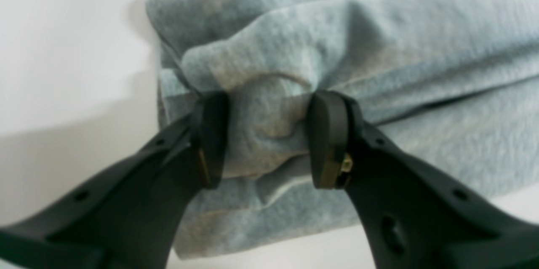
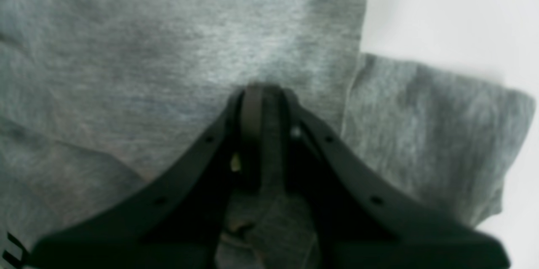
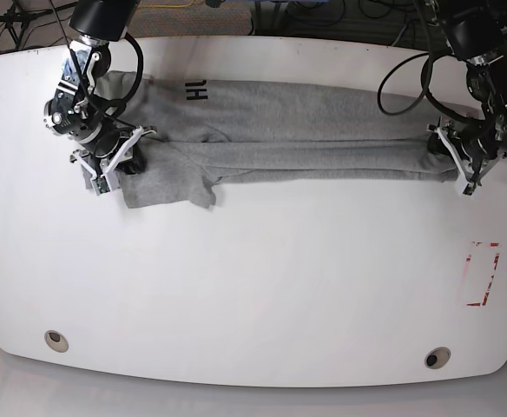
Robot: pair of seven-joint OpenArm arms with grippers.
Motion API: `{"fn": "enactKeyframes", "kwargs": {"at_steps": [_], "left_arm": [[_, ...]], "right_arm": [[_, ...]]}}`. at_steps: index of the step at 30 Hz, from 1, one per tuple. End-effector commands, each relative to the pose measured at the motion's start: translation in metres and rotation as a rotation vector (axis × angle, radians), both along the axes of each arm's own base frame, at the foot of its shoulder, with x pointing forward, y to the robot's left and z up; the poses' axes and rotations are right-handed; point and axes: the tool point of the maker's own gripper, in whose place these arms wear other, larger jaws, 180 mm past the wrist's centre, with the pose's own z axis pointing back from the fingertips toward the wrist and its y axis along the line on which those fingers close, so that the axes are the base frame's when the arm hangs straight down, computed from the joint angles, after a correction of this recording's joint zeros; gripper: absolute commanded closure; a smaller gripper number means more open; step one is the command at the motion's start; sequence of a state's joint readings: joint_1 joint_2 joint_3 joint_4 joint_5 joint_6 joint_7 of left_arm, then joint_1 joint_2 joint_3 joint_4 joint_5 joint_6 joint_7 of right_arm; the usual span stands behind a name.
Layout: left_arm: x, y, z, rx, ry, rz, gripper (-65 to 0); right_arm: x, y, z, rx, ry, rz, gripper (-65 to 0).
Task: Fold the T-shirt properly
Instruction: 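Lower the folded hem onto the shirt with both grippers, then release the right gripper and press it onto the folded sleeve area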
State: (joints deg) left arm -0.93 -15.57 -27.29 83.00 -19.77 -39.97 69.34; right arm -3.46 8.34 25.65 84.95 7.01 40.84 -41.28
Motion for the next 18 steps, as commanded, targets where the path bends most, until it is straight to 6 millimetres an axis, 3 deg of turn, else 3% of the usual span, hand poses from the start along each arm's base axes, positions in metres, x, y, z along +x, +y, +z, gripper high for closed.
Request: {"fn": "enactKeyframes", "kwargs": {"at_steps": [1, 5, 10, 18], "left_arm": [[0.001, 0.007, 0.003, 0.023, 0.005, 0.001, -27.5], [0.0, 0.007, 0.004, 0.025, 0.008, 0.0, -27.5], [-0.002, 0.015, 0.006, 0.042, 0.015, 0.003, -27.5], [-0.002, 0.015, 0.006, 0.041, 0.019, 0.003, -27.5]], "right_arm": [[0.002, -0.019, 0.009, -0.094, 0.016, -0.006, -9.4], [0.011, -0.025, 0.03, -0.143, -0.016, 0.002, -15.9], [0.02, -0.021, 0.059, -0.192, -0.071, 0.019, -28.4], [0.043, 0.014, 0.086, -0.152, -0.124, 0.02, -41.4]]}}
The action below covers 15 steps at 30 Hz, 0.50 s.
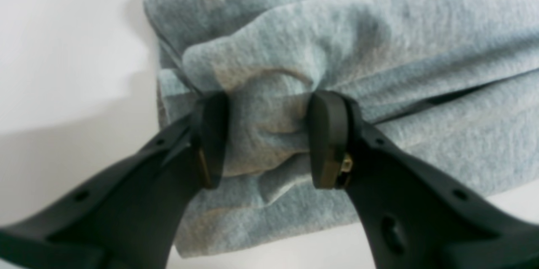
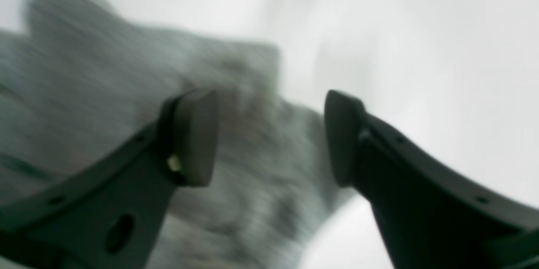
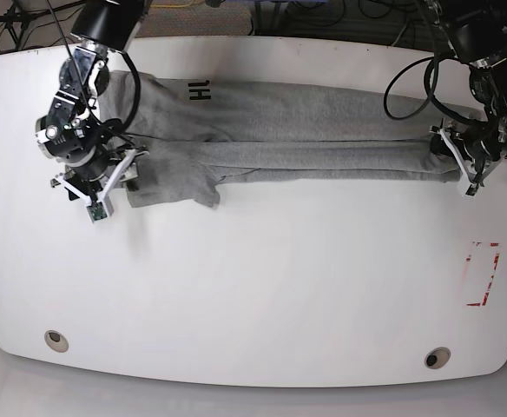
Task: Fold the T-shirt properly
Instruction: 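Release the right gripper and press it onto the folded sleeve area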
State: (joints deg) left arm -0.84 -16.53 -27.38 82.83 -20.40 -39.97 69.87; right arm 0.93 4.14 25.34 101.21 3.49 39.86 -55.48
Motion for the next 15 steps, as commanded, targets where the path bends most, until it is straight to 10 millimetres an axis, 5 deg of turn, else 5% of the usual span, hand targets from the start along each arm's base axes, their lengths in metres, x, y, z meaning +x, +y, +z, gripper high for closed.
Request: {"fn": "enactKeyframes", "kwargs": {"at_steps": [1, 8, 15], "left_arm": [[0.0, 0.009, 0.004, 0.033, 0.011, 0.002, -27.5], [0.007, 0.009, 0.018, 0.058, -0.031, -0.011, -27.5], [0.01, 0.009, 0.027, 0.079, -0.054, -0.022, -27.5]], "right_arm": [[0.018, 0.019, 0.018, 0.026, -0.057, 0.032, -42.8], [0.029, 0.081, 0.008, 0.088, -0.032, 0.161, -47.7], [0.038, 0.117, -0.001, 0.164, -0.028, 0.161, -47.4]]}}
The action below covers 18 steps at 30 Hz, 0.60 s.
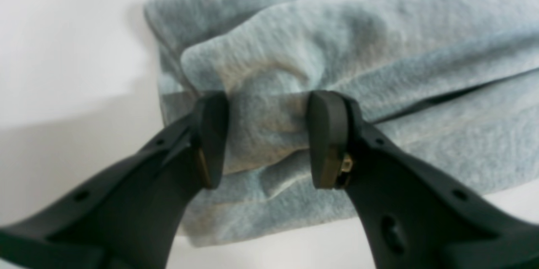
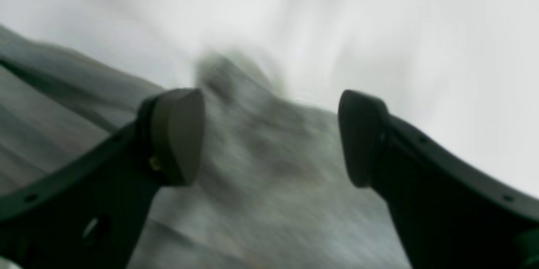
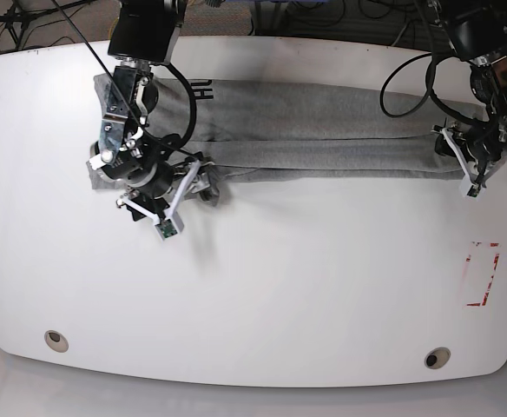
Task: Fold the T-shirt properly
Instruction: 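Release the right gripper and press it onto the folded sleeve area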
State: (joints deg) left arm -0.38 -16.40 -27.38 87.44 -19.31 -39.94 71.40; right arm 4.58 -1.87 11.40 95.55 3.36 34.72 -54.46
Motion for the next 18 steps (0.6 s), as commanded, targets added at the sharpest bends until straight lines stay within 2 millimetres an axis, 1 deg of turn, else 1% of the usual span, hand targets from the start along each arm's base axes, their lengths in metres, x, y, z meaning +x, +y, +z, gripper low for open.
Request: {"fn": "enactKeyframes", "kwargs": {"at_steps": [1, 4, 7, 12, 14, 17, 18], "left_arm": [[0.007, 0.006, 0.012, 0.022, -0.025, -0.002, -27.5], [0.007, 0.006, 0.013, 0.026, -0.026, -0.004, -27.5], [0.006, 0.006, 0.013, 0.026, -0.024, -0.004, -27.5], [0.006, 0.006, 0.013, 0.026, -0.024, -0.004, -27.5], [0.007, 0.006, 0.013, 0.026, -0.026, -0.004, -27.5], [0.007, 0.006, 0.013, 0.026, -0.026, -0.004, -27.5], [0.007, 0.006, 0.013, 0.026, -0.026, -0.004, -27.5]], "right_arm": [[0.013, 0.011, 0.007, 0.031, -0.042, 0.006, -47.4], [0.013, 0.021, -0.003, 0.05, -0.022, 0.012, -47.4], [0.014, 0.026, -0.01, 0.075, -0.023, 0.001, -47.2], [0.016, 0.023, -0.023, 0.101, -0.014, -0.041, -47.2], [0.015, 0.018, -0.03, 0.094, -0.002, -0.05, -47.2], [0.015, 0.015, -0.033, 0.093, -0.002, -0.054, -46.6], [0.016, 0.013, -0.033, 0.091, -0.006, -0.055, -45.3]]}}
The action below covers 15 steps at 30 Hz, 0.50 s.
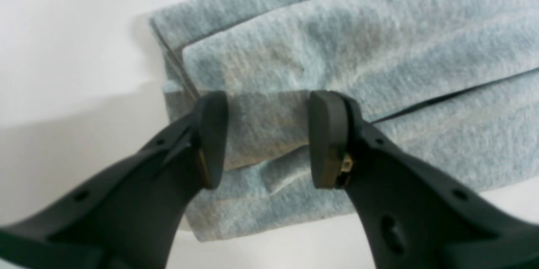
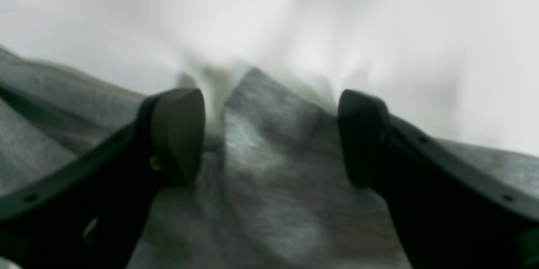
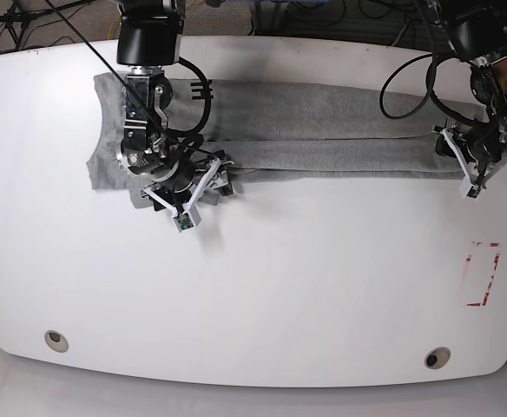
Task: Fold the T-shirt properly
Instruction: 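Release the right gripper and press it onto the folded sleeve area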
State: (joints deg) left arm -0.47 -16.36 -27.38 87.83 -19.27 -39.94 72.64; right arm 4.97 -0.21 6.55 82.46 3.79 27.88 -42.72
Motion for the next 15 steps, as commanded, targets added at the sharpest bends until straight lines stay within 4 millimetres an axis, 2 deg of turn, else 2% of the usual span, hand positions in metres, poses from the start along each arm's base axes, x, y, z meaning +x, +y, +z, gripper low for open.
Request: {"fn": "enactKeyframes", "kwargs": {"at_steps": [1, 4, 6, 7, 8, 11, 15], "left_arm": [[0.0087, 0.0053, 0.0123, 0.017, -0.04, -0.003, -27.5], [0.0085, 0.0054, 0.0119, 0.016, -0.039, -0.003, -27.5], [0.0086, 0.0056, 0.0121, 0.018, -0.038, -0.004, -27.5], [0.0084, 0.0056, 0.0117, 0.017, -0.037, -0.004, -27.5], [0.0084, 0.0062, 0.0119, 0.019, -0.037, -0.004, -27.5], [0.0084, 0.0058, 0.0118, 0.019, -0.036, -0.005, -27.5], [0.0083, 0.0058, 0.0111, 0.017, -0.035, -0.004, -27.5]], "right_arm": [[0.0132, -0.0041, 0.013, 0.001, -0.051, -0.01, -43.4], [0.0145, -0.0044, 0.014, 0.004, -0.061, -0.011, -34.9], [0.0149, -0.0083, 0.0141, -0.004, -0.064, -0.012, -25.5], [0.0149, -0.0103, 0.014, -0.009, -0.064, -0.013, -22.8], [0.0148, -0.0118, 0.0139, -0.014, -0.064, -0.01, -16.8], [0.0147, -0.0133, 0.0145, -0.014, -0.066, -0.012, -7.9], [0.0152, -0.0136, 0.0205, -0.014, -0.084, -0.009, -5.4]]}}
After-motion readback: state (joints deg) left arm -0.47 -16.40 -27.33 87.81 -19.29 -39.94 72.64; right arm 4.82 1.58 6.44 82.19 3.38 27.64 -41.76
